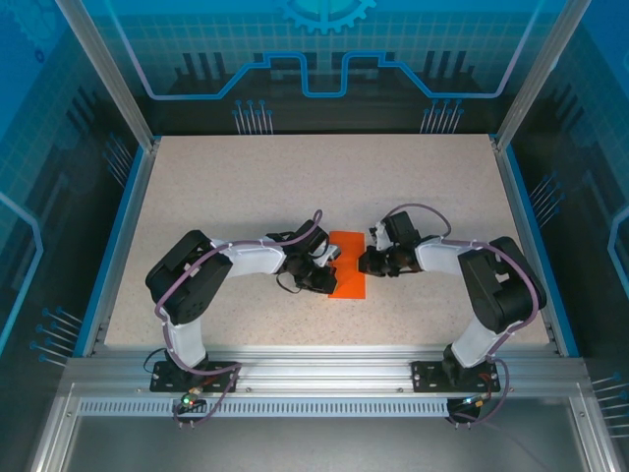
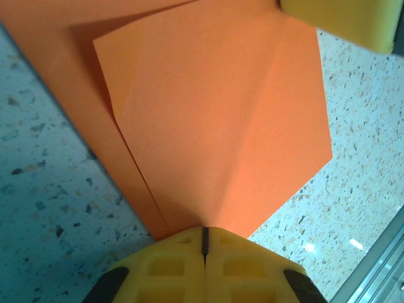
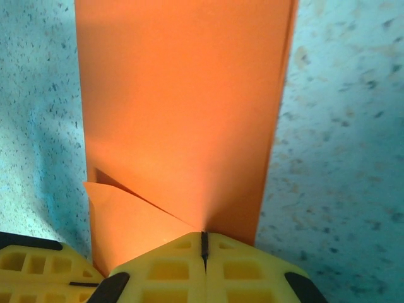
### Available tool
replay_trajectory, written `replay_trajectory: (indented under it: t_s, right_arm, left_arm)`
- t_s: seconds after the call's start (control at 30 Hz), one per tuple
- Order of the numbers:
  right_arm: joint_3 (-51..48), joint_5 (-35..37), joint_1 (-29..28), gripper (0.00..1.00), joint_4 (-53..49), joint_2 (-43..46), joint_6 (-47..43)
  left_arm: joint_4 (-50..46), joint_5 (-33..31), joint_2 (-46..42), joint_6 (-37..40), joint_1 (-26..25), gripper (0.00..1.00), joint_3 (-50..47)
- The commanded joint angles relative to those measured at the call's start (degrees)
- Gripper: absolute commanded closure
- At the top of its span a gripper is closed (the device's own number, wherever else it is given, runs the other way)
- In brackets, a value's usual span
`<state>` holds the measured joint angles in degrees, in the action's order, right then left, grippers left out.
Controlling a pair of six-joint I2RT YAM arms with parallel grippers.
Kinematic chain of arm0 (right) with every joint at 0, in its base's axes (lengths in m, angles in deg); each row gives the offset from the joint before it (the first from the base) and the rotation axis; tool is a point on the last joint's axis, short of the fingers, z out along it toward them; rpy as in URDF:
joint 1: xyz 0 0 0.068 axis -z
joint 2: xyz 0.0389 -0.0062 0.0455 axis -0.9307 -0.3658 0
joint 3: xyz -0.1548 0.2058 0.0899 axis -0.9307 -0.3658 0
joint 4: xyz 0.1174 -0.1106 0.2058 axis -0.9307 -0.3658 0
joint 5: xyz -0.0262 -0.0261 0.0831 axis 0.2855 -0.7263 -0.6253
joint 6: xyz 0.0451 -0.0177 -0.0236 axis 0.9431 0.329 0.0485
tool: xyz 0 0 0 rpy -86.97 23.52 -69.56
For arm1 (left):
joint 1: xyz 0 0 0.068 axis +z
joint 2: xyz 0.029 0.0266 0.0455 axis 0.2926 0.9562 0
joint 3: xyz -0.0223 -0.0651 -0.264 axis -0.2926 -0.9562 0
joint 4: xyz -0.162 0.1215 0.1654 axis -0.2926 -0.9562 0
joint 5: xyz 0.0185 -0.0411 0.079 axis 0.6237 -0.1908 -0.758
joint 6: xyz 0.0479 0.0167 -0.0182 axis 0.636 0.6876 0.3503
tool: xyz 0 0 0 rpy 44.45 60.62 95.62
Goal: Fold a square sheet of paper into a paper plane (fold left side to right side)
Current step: Fold the triangle a second time at the center of the table.
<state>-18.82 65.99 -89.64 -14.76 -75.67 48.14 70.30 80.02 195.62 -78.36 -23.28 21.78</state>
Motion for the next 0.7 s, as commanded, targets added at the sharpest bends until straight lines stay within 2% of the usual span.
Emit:
replay_trajectory:
  t_s: [0.0,0.27,0.43,0.67]
  right_arm:
    - [0.4,3.8,3.2,0.95,-2.4,-0.8,-2.2]
    - [1.7,2.5,4.6,0.95,-4.3,3.2,-2.4]
    - [0.4,0.9,1.6,0.94,-3.1,7.1,0.7]
    - [-0.1,-2.3,-4.0,0.94,2.3,2.8,5.0]
  left_arm:
    - [-5.6,-3.3,2.3,1.1,-0.5,1.00,-1.7]
    - [-5.3,-3.6,1.7,1.1,-0.8,1.00,-1.3]
    - [-5.3,-3.7,1.6,1.2,-1.1,1.00,-1.0]
    - [-5.6,-3.8,1.8,1.3,-1.2,1.00,-0.5]
